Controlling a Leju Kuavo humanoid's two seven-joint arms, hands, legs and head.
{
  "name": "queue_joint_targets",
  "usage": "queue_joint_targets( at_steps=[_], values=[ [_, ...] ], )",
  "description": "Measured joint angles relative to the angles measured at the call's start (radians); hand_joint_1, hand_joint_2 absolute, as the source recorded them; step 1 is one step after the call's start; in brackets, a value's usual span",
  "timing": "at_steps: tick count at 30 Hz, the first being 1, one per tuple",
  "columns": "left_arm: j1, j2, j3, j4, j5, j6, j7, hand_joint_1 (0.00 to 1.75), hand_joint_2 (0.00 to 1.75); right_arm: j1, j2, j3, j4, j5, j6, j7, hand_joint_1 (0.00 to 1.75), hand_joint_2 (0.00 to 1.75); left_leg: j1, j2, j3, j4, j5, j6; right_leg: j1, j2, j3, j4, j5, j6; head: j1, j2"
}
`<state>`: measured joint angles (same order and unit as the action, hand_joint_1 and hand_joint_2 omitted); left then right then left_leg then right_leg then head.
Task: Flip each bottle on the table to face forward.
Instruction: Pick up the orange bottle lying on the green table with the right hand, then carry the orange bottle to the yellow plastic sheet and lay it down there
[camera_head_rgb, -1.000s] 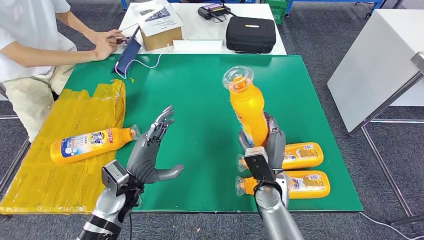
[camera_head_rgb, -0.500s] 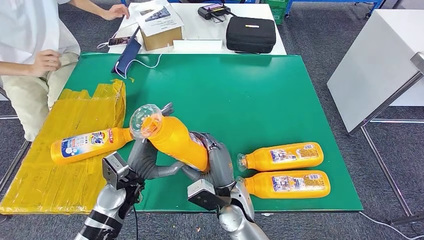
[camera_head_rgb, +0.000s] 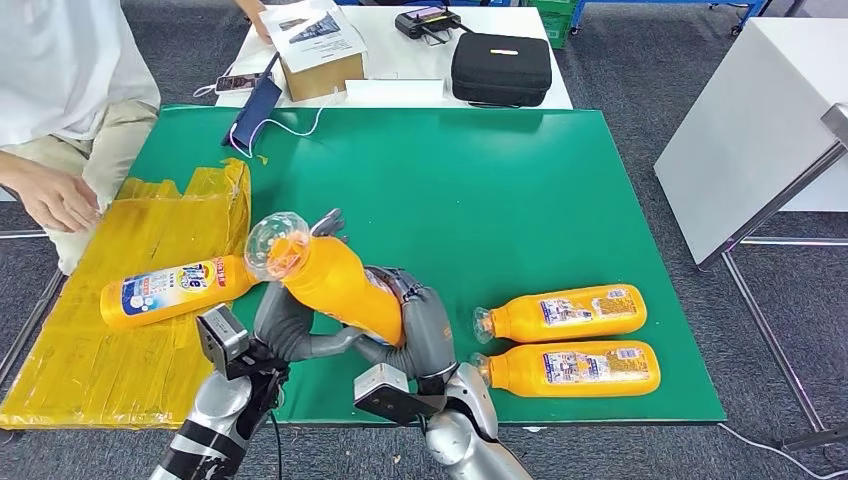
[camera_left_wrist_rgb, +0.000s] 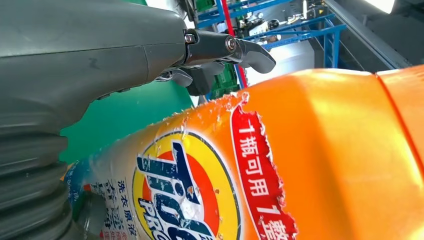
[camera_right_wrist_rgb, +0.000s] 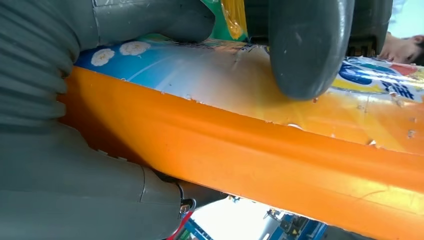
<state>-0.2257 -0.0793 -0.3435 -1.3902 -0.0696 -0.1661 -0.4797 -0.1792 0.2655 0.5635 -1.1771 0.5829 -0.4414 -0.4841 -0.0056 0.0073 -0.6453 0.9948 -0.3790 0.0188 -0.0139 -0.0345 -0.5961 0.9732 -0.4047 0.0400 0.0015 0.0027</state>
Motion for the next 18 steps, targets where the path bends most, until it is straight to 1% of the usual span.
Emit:
queue_joint_targets(
  at_steps=[12,18],
  values=[
    [0.002,0.000,0.001,0.002,0.010,-0.003,-0.004,0.00,1.75,-0.009,0.000,0.009,0.020,0.002,0.000,0.003,1.75,1.75,0.000,0.000,0.000,0.000,0.000,0.000,0.000,0.000,0.000,0.000,0.000,0.000,0.000,0.000],
    [0.027,0.000,0.001,-0.017,0.058,-0.030,-0.015,0.00,1.75,-0.016,0.000,0.030,0.046,0.013,0.000,0.013,1.74,1.75,0.000,0.000,0.000,0.000,0.000,0.000,0.000,0.000,0.000,0.000,0.000,0.000,0.000,0.000]
  ],
)
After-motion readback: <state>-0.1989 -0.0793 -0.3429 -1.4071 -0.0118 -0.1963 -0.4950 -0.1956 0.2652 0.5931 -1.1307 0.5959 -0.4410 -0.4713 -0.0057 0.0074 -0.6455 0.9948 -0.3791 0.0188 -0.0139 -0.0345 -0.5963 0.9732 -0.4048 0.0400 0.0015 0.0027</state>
